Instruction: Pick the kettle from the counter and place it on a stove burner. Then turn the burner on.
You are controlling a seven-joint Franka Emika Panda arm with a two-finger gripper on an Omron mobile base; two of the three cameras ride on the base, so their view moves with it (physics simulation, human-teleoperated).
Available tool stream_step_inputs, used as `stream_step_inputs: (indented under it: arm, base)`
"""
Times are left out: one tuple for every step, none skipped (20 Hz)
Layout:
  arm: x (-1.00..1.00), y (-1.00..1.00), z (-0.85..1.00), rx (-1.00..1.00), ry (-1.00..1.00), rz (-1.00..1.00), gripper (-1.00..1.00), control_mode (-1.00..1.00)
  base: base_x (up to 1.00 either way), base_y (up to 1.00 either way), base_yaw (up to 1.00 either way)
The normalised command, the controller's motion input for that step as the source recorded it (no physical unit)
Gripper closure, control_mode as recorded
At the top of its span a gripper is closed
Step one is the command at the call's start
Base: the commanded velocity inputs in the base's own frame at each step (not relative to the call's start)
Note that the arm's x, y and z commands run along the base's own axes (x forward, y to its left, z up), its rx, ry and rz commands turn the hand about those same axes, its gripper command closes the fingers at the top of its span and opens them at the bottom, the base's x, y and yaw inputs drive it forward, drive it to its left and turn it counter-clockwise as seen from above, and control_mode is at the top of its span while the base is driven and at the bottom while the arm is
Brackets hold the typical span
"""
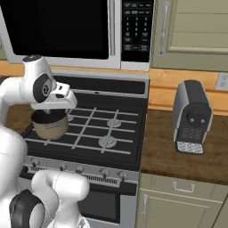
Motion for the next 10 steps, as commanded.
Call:
stream_step_inputs:
  arm:
    - [-0.89,1.0,-0.09,-0.19,-0.07,0.16,-1.0,-1.0]
    - [-0.96,1.0,-0.04,-0.2,-0.09,0.19,-1.0,-1.0]
    - [-0.95,1.0,-0.05,-0.2,-0.1,0.19,-1.0,-1.0]
    - [-0.9,1.0,-0.03,-0.19,-0.1,0.19,-1.0,-1.0]
    - [-0.85,1.0,-0.02,-0.17,-0.11,0.2,-1.0,-1.0]
    - [-0.81,1.0,-0.01,-0.18,-0.13,0.19,-1.0,-1.0]
    - [-0.8,1.0,0.0,-0.19,-0.11,0.18,-1.0,-1.0]
    - [-0.81,1.0,0.0,-0.18,-0.09,0.18,-1.0,-1.0]
    - [-0.82,1.0,0.0,-0.18,-0.08,0.19,-1.0,-1.0]
    - [-0.81,1.0,0.0,-0.17,-0.08,0.2,-1.0,-1.0]
  base:
    - [0.0,0.0,0.0]
    - [0.0,0.0,0.0]
    - [0.0,0.0,0.0]
    - [0.0,0.0,0.0]
    - [0.0,0.0,0.0]
    - [0.0,0.0,0.0]
    - [0.0,0.0,0.0]
    - [0.0,0.0,0.0]
    - [0.0,0.0,0.0]
    - [0.0,0.0,0.0]
